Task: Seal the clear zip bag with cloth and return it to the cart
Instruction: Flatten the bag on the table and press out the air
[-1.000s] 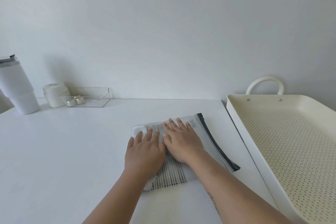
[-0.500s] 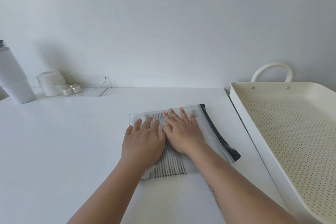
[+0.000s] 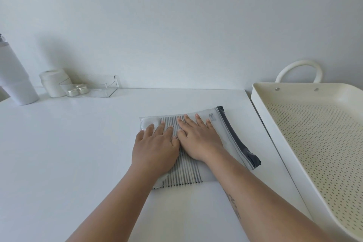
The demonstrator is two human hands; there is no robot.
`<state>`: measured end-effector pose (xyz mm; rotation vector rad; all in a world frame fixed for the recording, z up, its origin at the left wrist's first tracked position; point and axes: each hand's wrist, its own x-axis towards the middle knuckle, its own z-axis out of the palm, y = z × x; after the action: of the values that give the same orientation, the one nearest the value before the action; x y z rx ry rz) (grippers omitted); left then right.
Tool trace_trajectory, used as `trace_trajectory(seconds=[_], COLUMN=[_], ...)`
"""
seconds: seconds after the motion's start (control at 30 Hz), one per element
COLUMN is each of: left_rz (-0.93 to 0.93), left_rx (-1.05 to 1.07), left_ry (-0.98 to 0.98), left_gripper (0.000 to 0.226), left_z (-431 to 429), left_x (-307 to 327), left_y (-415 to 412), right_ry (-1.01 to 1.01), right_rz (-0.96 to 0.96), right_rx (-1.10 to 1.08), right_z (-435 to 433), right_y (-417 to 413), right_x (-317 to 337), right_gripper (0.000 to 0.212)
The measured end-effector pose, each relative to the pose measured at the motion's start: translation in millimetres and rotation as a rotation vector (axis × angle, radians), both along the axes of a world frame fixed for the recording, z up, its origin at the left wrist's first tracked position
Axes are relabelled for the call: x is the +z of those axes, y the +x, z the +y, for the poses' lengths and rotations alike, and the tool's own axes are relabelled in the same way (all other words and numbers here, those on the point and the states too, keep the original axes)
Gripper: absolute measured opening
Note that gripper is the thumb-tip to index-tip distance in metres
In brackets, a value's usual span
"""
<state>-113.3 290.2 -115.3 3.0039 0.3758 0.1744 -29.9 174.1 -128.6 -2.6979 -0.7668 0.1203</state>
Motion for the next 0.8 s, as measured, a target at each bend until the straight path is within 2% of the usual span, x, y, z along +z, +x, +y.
trace_trajectory(seconds=[0.8], left_rz=[0.04], left_rx=[-0.005], left_ry=[0.059], left_gripper=[0.055], left_z=[-1.7], left_x=[0.3], left_y=[0.7], right_ry=[-0.085], right_rz=[-0.019], right_rx=[0.005], right_z=[-1.3], right_y=[3.2], right_x=[-1.1], right_gripper=[0.059])
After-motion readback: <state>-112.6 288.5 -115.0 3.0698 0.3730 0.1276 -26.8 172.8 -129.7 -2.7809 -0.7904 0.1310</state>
